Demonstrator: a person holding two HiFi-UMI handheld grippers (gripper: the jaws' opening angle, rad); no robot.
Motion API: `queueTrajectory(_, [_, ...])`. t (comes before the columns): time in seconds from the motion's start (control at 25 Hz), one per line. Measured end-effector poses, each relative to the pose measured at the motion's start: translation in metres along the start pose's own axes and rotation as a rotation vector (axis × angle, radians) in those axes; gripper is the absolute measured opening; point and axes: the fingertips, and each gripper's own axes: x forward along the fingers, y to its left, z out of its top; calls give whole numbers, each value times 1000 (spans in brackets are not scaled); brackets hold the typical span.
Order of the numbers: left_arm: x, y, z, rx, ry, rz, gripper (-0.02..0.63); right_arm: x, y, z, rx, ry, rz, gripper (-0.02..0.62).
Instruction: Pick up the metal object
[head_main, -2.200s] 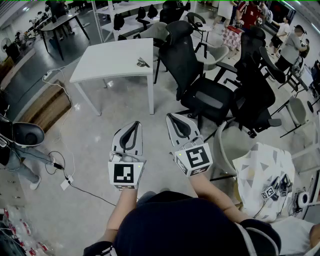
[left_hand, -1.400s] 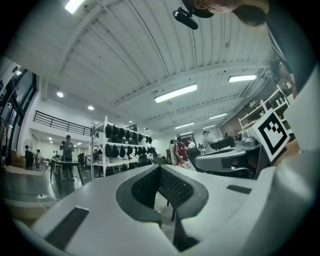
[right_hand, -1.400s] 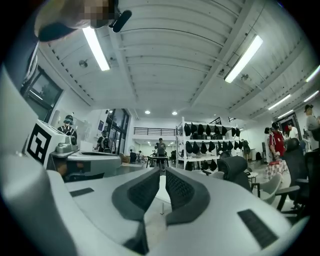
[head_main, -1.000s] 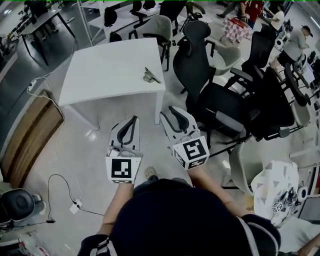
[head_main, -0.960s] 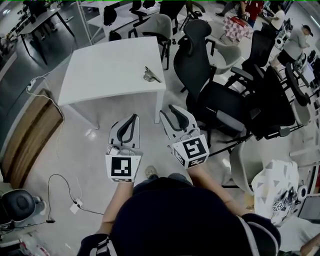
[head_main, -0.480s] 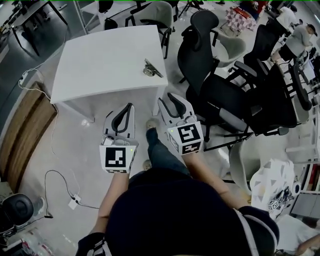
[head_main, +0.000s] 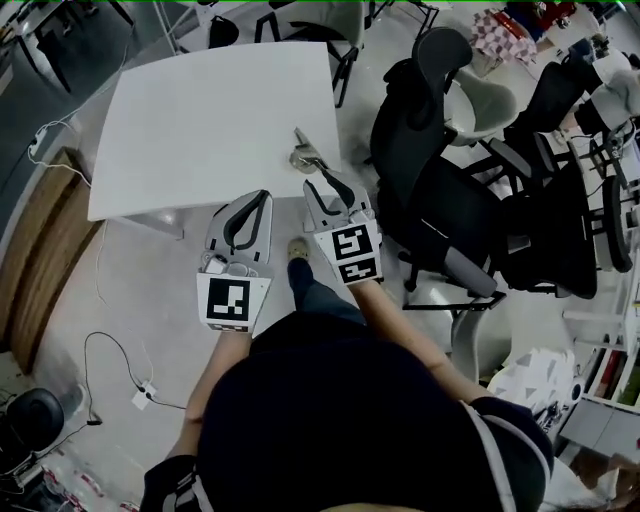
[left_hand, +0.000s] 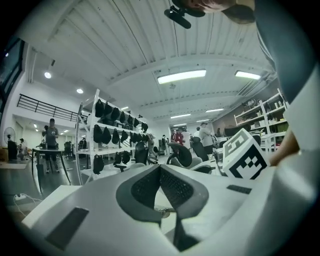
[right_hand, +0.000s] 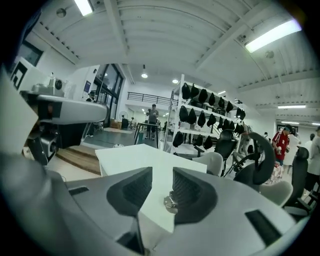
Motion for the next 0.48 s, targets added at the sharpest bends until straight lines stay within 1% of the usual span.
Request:
queueTrajectory(0.12, [41, 20, -8, -13, 23, -2, 23, 48, -20, -15, -42, 68, 33, 125])
queueTrajectory(0.24, [77, 42, -18, -35, 62, 12, 23, 94, -35, -41, -91, 164, 85, 124])
queueTrajectory(0.32, [95, 54, -26, -44, 93, 23, 23, 115, -38, -57, -104, 224, 122, 124])
queueTrajectory(0.48, [126, 74, -39, -68, 120, 36, 23, 149, -39, -78, -120, 291, 187, 125])
